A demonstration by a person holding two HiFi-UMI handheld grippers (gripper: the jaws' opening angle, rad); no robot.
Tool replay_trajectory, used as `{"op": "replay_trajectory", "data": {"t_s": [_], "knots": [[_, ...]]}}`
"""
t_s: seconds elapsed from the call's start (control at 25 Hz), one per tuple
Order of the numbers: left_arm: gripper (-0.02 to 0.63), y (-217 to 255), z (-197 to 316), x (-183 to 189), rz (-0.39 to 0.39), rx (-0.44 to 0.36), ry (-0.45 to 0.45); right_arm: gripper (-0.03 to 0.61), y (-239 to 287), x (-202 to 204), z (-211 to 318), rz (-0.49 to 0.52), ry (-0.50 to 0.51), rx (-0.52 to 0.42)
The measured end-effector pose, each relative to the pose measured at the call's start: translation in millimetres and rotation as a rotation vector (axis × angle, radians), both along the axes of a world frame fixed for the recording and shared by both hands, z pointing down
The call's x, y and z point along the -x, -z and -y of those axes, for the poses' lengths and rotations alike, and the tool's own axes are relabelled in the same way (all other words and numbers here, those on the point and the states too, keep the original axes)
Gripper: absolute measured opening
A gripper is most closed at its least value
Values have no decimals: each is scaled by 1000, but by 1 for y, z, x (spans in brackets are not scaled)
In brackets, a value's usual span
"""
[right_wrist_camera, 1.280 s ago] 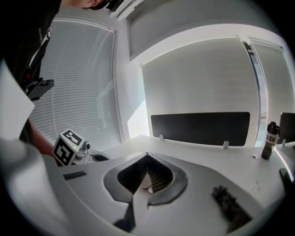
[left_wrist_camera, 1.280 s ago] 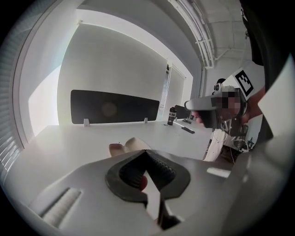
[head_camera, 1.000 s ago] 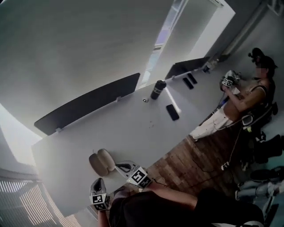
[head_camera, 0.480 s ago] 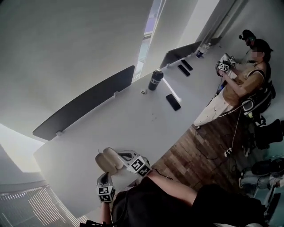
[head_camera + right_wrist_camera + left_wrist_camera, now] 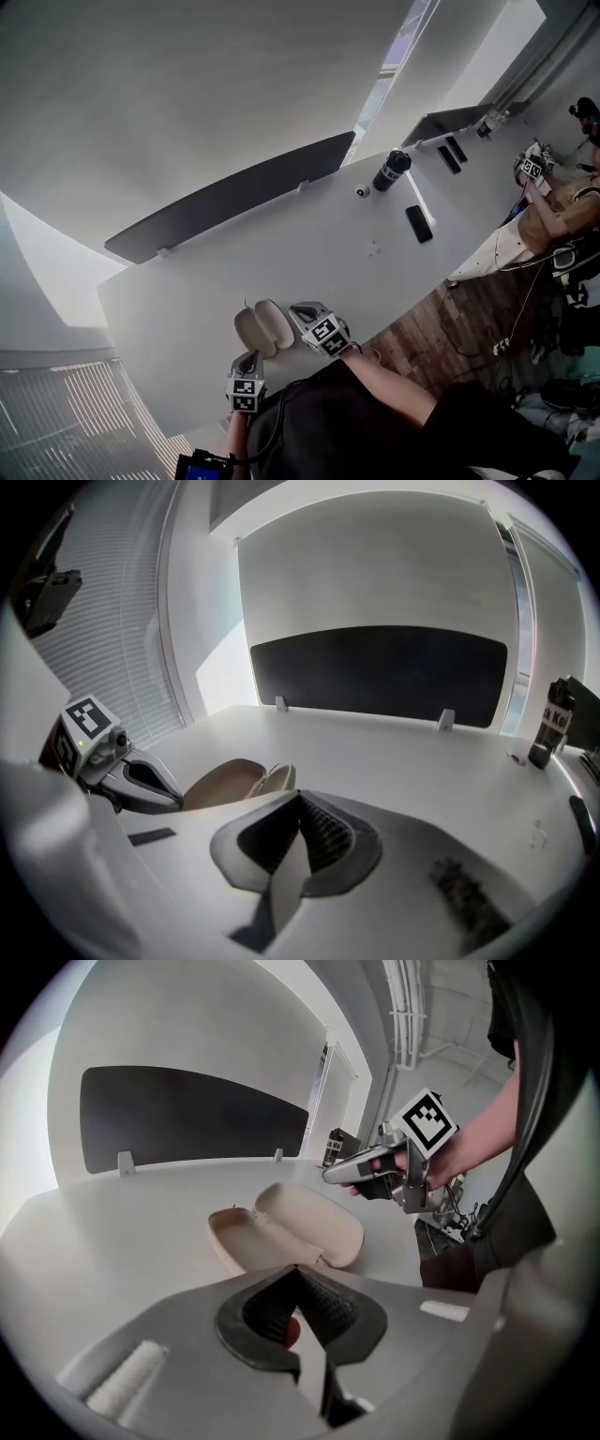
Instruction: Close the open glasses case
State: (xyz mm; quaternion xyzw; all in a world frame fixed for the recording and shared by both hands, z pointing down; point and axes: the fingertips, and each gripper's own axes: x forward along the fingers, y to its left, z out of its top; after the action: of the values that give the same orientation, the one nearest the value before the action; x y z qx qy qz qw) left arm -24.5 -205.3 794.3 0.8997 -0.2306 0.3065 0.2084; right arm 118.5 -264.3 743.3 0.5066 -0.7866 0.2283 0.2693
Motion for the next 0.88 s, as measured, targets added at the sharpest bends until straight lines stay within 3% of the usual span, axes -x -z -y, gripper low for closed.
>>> {"op": "replay_trajectory", "data": {"t_s": [0.88], "knots": [[6,-7,3,6,-65,48,7,5,-28,22,-7,37,23,85]]}}
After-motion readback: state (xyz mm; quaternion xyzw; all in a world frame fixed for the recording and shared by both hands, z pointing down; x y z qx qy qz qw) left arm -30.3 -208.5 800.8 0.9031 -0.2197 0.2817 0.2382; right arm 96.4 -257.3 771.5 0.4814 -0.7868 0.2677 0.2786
